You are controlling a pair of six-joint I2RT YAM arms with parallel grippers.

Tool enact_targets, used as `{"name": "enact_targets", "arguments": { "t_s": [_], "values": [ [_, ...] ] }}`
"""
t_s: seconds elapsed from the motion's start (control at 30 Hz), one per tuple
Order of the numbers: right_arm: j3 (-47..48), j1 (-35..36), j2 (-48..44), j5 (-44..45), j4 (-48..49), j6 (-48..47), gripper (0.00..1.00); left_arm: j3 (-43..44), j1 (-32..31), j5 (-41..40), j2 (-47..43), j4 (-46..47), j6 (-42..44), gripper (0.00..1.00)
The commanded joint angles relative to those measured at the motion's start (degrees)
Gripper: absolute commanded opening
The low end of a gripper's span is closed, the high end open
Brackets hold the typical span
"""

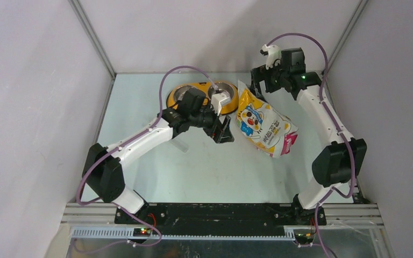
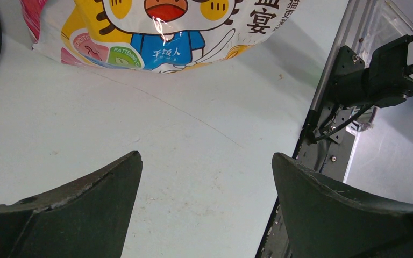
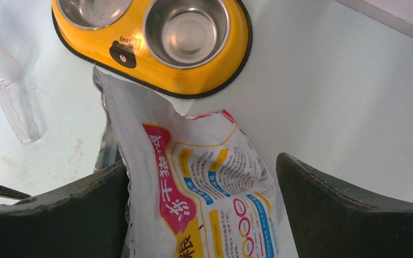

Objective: Serve the pet food
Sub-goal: Open the pet food bag at the center of the board.

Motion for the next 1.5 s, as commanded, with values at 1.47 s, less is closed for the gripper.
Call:
{"name": "enact_targets", "arguments": {
  "t_s": [1.47],
  "values": [
    [0.9, 2.9, 2.3, -1.6, 3.8, -0.3, 0.97, 2.6, -0.8, 1.4, 0.4, 2.0, -0.7, 0.98]
  ]
}}
